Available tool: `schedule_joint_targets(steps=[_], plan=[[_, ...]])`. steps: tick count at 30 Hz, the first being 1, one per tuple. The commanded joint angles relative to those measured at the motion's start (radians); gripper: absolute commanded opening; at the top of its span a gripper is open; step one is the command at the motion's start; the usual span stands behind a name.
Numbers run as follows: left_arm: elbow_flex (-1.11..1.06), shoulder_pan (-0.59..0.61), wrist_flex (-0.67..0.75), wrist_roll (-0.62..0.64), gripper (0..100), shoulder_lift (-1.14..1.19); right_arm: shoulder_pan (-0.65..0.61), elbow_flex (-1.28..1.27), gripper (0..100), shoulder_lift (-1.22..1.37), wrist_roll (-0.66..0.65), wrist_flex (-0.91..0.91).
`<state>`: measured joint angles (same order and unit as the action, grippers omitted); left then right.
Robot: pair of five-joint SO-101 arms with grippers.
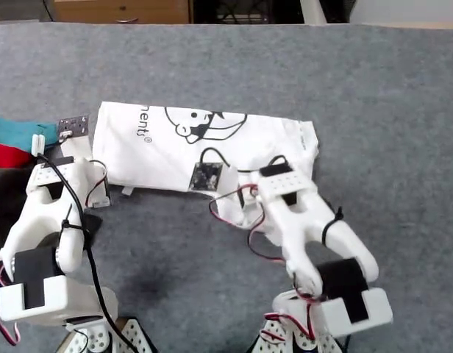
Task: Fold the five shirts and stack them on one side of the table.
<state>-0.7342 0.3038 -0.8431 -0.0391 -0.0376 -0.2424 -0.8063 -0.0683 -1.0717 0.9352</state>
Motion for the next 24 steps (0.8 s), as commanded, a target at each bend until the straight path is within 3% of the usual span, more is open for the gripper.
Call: schedule_joint_targets(steps=[1,13,24], plan=[[-0.004,0.010,0.000,-0.002,3,-0.014,0.072,0.087,2.1,0.039,-0.015,0.018],[0.008,0.010,-0.020,-0.003,3,-0.009,0.094,0.863,1.4,0.378,-0.092,0.535],[0.010,0.010,-0.020,-0.003,3,-0.009,0.044,1.541,1.5,0.803,-0.176,0.799]])
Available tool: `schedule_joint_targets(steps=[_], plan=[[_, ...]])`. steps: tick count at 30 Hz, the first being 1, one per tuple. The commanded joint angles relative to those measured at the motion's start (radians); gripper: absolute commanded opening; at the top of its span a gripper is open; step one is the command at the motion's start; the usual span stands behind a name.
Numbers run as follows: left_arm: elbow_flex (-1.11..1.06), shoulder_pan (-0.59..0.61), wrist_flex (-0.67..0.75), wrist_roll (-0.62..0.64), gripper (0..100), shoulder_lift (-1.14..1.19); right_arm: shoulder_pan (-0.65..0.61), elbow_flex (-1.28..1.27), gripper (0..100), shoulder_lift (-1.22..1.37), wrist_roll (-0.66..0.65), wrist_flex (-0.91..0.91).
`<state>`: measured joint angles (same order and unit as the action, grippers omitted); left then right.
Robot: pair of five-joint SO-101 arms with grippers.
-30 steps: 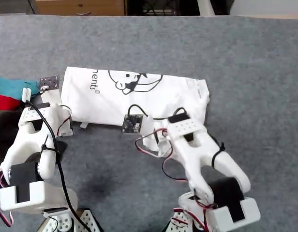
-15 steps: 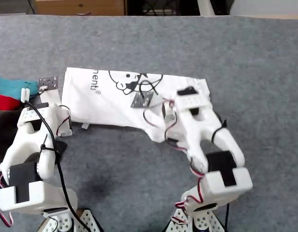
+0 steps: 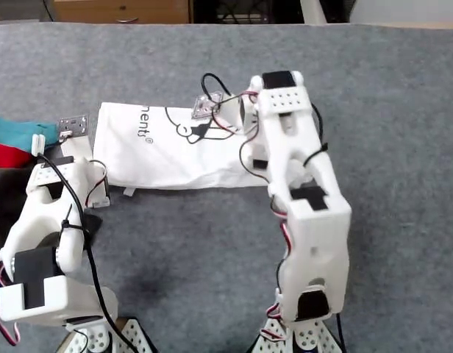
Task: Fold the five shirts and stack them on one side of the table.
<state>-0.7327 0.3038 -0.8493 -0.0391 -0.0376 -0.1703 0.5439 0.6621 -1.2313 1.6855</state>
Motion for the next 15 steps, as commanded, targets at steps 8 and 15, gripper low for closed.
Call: schedule_joint_targets(steps=[8,15], plan=[[0.008,0.010,-0.014,-0.003,3,-0.009,-0.029,0.504,5.5,0.291,-0.011,0.072],[0.008,0.010,-0.014,-0.003,3,-0.009,0.000,0.725,19.1,0.334,0.282,0.011]])
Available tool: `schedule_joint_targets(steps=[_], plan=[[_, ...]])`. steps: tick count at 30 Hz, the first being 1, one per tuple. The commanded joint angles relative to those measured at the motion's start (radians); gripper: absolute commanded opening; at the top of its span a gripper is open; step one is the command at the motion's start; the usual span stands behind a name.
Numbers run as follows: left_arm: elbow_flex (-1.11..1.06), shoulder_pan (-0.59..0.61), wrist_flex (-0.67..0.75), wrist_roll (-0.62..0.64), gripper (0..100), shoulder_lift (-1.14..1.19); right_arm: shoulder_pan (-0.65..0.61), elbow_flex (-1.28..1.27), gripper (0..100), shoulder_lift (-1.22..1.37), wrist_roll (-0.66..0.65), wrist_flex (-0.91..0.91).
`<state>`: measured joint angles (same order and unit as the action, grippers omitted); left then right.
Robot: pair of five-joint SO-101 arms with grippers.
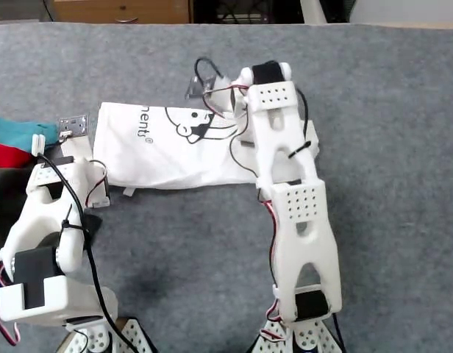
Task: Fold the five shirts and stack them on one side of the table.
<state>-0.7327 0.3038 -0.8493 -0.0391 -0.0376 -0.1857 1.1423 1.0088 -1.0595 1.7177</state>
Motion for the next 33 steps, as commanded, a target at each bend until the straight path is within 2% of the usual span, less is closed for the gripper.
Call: schedule_joint_targets(steps=[1,5,7,8,9,10,13,16,19,22,26,29,33], plan=[[0.008,0.010,-0.014,-0.003,3,-0.009,0.021,0.160,19.1,-0.013,0.137,-0.020],[0.008,0.010,-0.014,-0.003,3,-0.009,0.046,0.275,18.8,-0.016,0.236,0.032],[0.008,0.010,-0.014,-0.003,3,-0.011,0.064,0.321,11.6,-0.018,0.292,0.051],[0.008,0.010,-0.014,-0.003,3,-0.011,0.078,0.344,3.4,-0.019,0.344,0.049],[0.008,0.010,-0.014,-0.003,3,-0.012,0.095,0.372,0.9,-0.019,0.405,0.049],[0.010,0.010,-0.014,-0.003,3,-0.014,0.115,0.386,3.5,-0.018,0.468,0.051],[0.036,0.013,-0.031,-0.003,6,-0.015,0.203,0.401,1.6,-0.018,0.651,0.049],[0.162,0.010,-0.207,0.002,15,-0.026,0.305,0.380,1.3,-0.013,0.773,0.049],[0.397,0.012,-0.423,0.051,16,-0.063,0.414,0.337,1.3,-0.002,0.875,0.037],[0.662,-0.002,-0.568,0.055,16,-0.075,0.502,0.302,1.4,0.061,0.970,-0.044],[0.924,-0.033,-0.609,0.057,26,0.017,0.559,0.320,1.5,0.188,0.944,-0.210],[1.052,-0.030,-0.559,0.054,26,0.204,0.588,0.409,1.5,0.209,0.934,-0.193],[1.276,-0.015,-0.562,0.020,27,0.489,0.589,0.467,1.5,0.265,0.934,-0.178]])
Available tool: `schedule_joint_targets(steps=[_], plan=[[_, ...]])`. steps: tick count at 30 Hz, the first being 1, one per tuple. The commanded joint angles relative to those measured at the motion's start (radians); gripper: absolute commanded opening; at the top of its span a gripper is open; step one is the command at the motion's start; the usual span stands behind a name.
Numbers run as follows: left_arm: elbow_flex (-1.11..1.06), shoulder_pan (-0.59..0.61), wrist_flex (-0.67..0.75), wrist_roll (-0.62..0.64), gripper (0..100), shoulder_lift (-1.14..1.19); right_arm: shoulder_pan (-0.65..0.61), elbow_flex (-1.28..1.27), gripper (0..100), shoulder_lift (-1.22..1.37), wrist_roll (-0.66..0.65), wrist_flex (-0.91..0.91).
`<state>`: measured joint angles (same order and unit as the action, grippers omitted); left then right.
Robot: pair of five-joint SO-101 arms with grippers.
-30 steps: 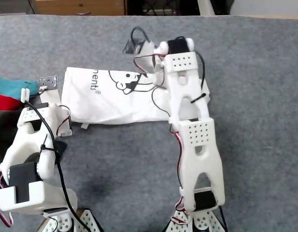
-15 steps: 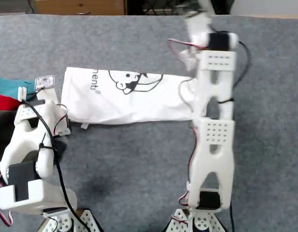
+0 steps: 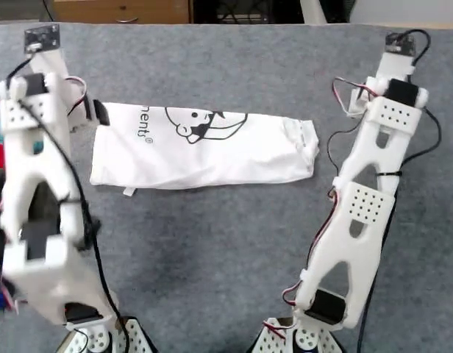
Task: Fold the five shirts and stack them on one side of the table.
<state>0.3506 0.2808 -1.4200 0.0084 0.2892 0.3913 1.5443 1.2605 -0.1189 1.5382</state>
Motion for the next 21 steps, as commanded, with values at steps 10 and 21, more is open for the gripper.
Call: schedule_joint_targets(steps=[10,21], plan=[[0.746,0.041,-0.149,-0.230,26,0.632,-0.021,0.127,1.5,0.081,-0.014,-0.031],[1.090,0.102,-0.322,-0.327,26,0.878,-0.025,0.122,1.5,0.081,-0.014,-0.035]])
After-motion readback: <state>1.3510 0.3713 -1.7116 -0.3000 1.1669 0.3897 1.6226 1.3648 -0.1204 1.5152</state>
